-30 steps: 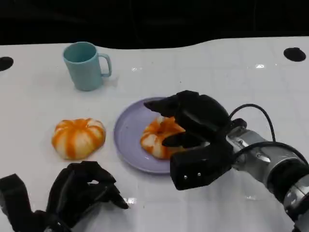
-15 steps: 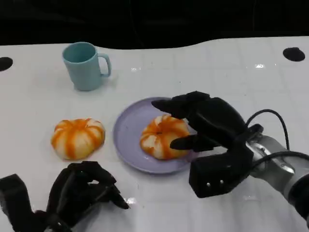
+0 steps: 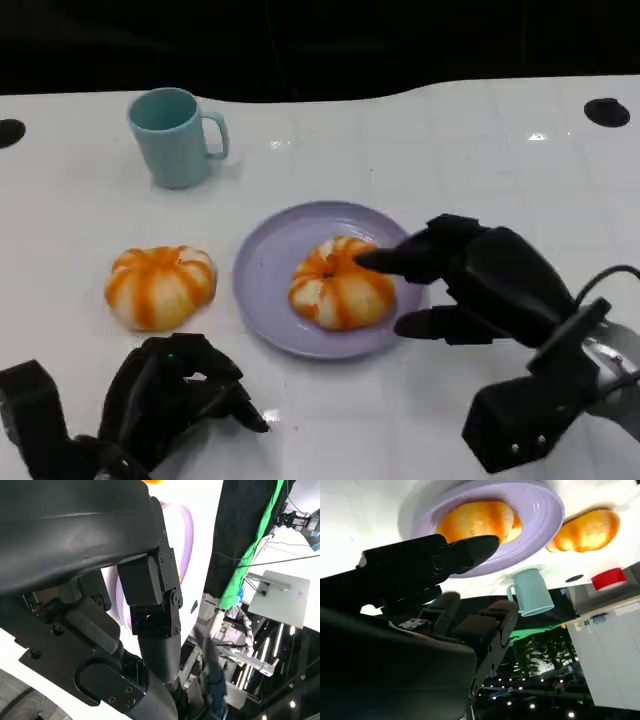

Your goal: Grasp the bread from the table and place it into the plate.

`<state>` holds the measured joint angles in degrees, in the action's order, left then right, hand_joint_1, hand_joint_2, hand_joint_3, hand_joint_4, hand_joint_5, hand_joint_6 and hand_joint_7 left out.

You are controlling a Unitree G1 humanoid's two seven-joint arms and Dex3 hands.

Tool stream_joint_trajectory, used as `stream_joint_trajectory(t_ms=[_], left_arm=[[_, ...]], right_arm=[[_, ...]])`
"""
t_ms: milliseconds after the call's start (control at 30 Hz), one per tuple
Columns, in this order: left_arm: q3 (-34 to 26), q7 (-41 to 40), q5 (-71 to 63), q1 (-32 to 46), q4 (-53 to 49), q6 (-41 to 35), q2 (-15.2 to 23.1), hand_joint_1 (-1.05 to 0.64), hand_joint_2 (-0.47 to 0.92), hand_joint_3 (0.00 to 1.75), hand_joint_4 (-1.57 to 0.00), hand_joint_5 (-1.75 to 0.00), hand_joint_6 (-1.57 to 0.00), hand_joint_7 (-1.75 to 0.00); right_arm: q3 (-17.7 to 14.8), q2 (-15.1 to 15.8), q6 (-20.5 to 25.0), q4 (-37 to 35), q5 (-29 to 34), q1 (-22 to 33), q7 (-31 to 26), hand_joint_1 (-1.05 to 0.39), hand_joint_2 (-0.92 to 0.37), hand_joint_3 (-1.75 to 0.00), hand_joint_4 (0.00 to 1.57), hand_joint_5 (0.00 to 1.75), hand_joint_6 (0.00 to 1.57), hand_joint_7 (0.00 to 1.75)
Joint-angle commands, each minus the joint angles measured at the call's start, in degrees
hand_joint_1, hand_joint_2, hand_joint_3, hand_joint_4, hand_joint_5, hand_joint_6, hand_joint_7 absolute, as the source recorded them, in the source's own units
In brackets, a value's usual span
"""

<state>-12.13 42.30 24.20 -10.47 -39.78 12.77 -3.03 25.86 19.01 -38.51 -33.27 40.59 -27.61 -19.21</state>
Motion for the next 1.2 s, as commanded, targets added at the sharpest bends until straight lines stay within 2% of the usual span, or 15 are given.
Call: stream_joint_trajectory(t_ms=[33, 67, 133, 367, 567, 700, 933, 1067, 1200], left_arm=[[-0.2, -0.7, -0.2, 0.2, 0.3, 0.0, 0.6, -1.05, 0.64, 0.00, -1.57, -0.61, -1.57, -0.38], [-0.2, -0.8, -0.2, 0.2, 0.3, 0.0, 0.6, -1.05, 0.64, 0.00, -1.57, -0.61, -1.57, -0.38], [-0.1, -0.8, -0.3, 0.2, 0.2, 0.1, 0.7, -1.05, 0.64, 0.00, -1.57, -0.61, -1.57, -0.38], [-0.1, -1.0, -0.2, 0.1, 0.1, 0.2, 0.5, -1.05, 0.64, 0.00, -1.57, -0.62, -1.57, -0.38], [-0.1, -0.9, 0.1, 0.0, 0.3, -0.3, 0.4, -1.05, 0.63, 0.00, -1.57, -0.62, -1.57, -0.38], [0.1, -0.8, -0.1, 0.0, 0.3, -0.1, 0.4, -1.05, 0.63, 0.00, -1.57, -0.61, -1.57, -0.37], [0.1, -0.7, -0.2, -0.3, 0.1, 0.1, 0.6, -1.05, 0.64, 0.01, -1.57, -0.60, -1.57, -0.37], [0.0, -0.5, -0.1, -0.2, 0.0, 0.1, 0.7, -1.05, 0.64, 0.01, -1.57, -0.60, -1.57, -0.37], [-0.1, -0.3, 0.1, -0.1, 0.0, -0.1, 0.9, -1.05, 0.64, 0.00, -1.57, -0.60, -1.57, -0.37]], right_arm=[[-2.2, 3.6, -1.7, 3.6, 0.3, 3.6, -1.4, -0.31, -0.87, -0.01, 0.59, 1.26, 0.70, 0.77], [-2.5, 4.1, -2.2, 4.2, 0.3, 4.4, -1.6, -0.33, -0.87, -0.01, 0.57, 1.42, 0.61, 1.03], [-3.1, 4.9, -2.7, 5.1, 0.3, 5.9, -1.9, -0.34, -0.86, -0.01, 0.56, 1.59, 0.54, 1.28], [-4.8, 7.8, -2.5, 9.7, 1.0, 11.4, -0.6, -0.35, -0.81, 0.00, 0.60, 1.74, 0.58, 1.53], [-7.1, 9.2, -1.5, 13.9, -2.1, 16.3, 3.8, -0.27, -0.79, 0.00, 0.68, 1.75, 0.60, 1.64], [-8.7, 9.5, -1.1, 17.3, -2.8, 19.6, 5.0, -0.27, -0.79, -0.01, 0.71, 1.75, 0.60, 1.67], [-10.9, 8.8, 2.1, 23.6, -7.5, 25.9, 10.9, -0.28, -0.81, -0.02, 0.70, 1.75, 0.56, 1.68], [-11.0, 7.2, 1.9, 23.0, -8.0, 27.3, 10.2, -0.26, -0.81, -0.02, 0.73, 1.75, 0.56, 1.70], [-11.4, 5.4, -1.3, 19.7, -8.2, 27.1, 7.0, -0.25, -0.82, -0.03, 0.75, 1.75, 0.56, 1.73]])
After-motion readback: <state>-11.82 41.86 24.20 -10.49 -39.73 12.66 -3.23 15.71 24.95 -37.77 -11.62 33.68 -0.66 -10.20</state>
